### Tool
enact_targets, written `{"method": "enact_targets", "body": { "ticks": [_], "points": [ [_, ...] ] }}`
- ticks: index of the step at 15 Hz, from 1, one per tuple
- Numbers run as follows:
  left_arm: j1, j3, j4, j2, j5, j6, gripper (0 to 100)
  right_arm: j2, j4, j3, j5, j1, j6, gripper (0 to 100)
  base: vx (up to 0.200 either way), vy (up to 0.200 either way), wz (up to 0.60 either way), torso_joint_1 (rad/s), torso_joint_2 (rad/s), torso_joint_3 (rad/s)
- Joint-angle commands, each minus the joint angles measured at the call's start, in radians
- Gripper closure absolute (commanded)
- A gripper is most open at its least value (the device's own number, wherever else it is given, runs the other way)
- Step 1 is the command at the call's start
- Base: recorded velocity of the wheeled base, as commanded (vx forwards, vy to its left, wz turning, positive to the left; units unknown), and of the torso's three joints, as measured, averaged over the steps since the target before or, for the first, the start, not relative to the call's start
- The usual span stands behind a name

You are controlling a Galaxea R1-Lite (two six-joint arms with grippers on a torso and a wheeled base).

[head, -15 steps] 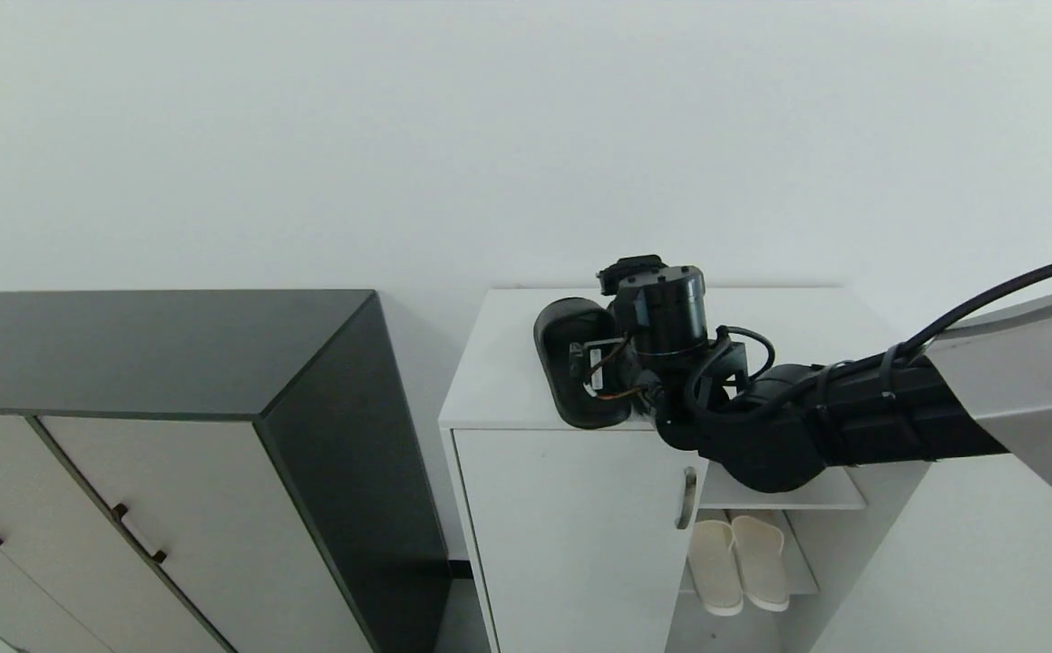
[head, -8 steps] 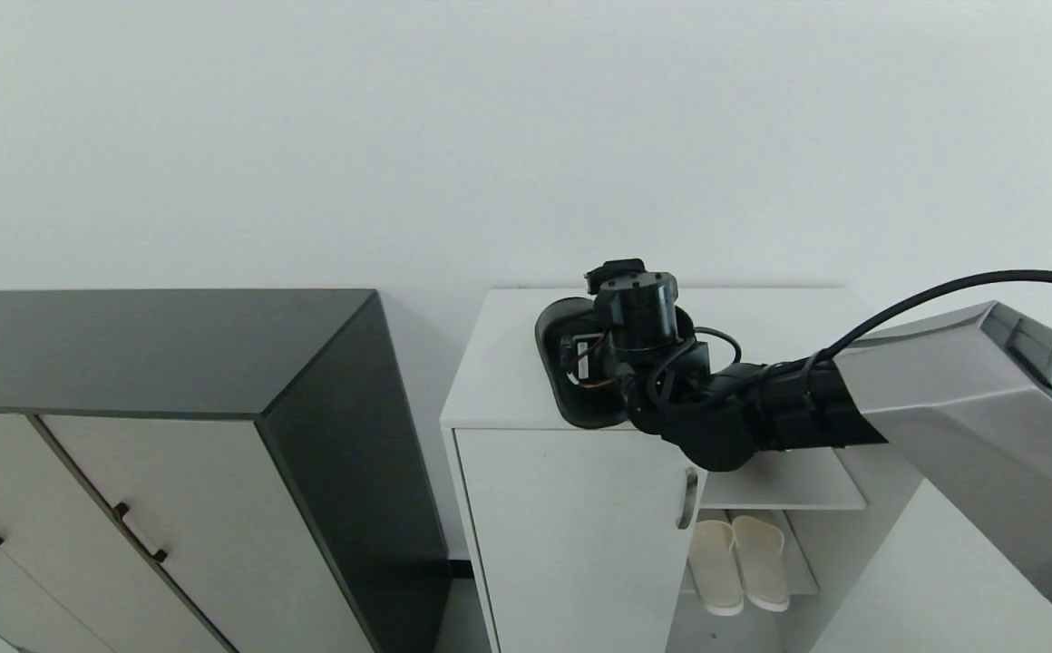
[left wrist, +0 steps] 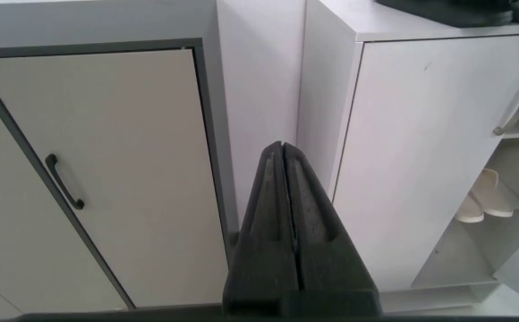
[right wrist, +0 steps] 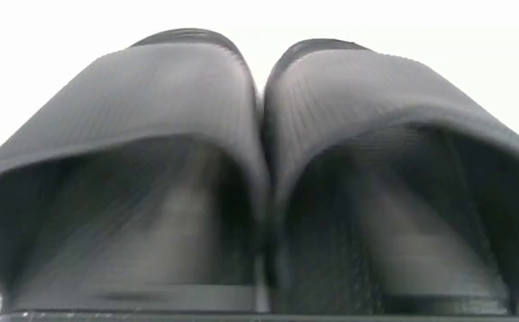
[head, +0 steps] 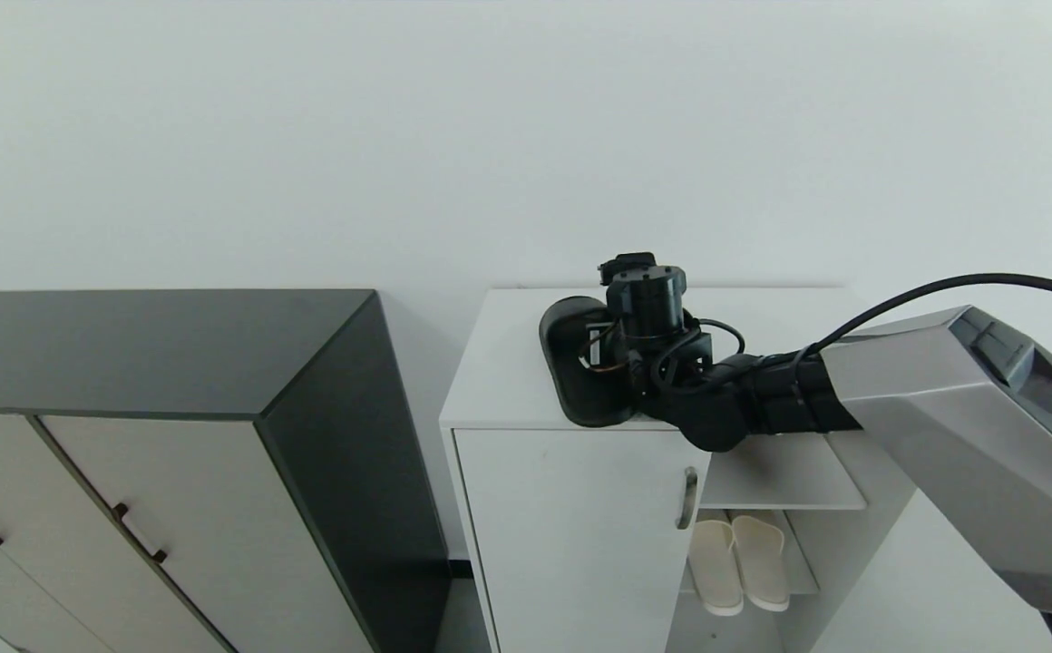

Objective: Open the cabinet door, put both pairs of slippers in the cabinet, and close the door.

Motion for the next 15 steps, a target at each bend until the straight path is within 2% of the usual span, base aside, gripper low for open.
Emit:
{"method": "enact_targets", "body": {
  "ticks": [1,4,11,15],
  "points": [
    [0.0,0.0,0.001,0.0,0.0,0.0,100,-0.004,-0.001,-0.002,0.0,0.002,0.001,100,0.0,0.0,0.0,0.0,0.0,0.0],
    [0.0,0.0,0.0,0.0,0.0,0.0,100,-0.053,-0.007,0.053,0.001,0.004,0.001,100,0.0,0.0,0.0,0.0,0.0,0.0],
    [0.0,0.0,0.0,0.0,0.0,-0.002,100,-0.428,-0.179,0.615,0.132,0.09,0.001,100,0.0,0.0,0.0,0.0,0.0,0.0],
    [0.0,0.0,0.0,0.0,0.0,-0.003,100,-0.58,-0.181,0.79,0.199,0.097,0.004,100,0.0,0.0,0.0,0.0,0.0,0.0]
  ]
}}
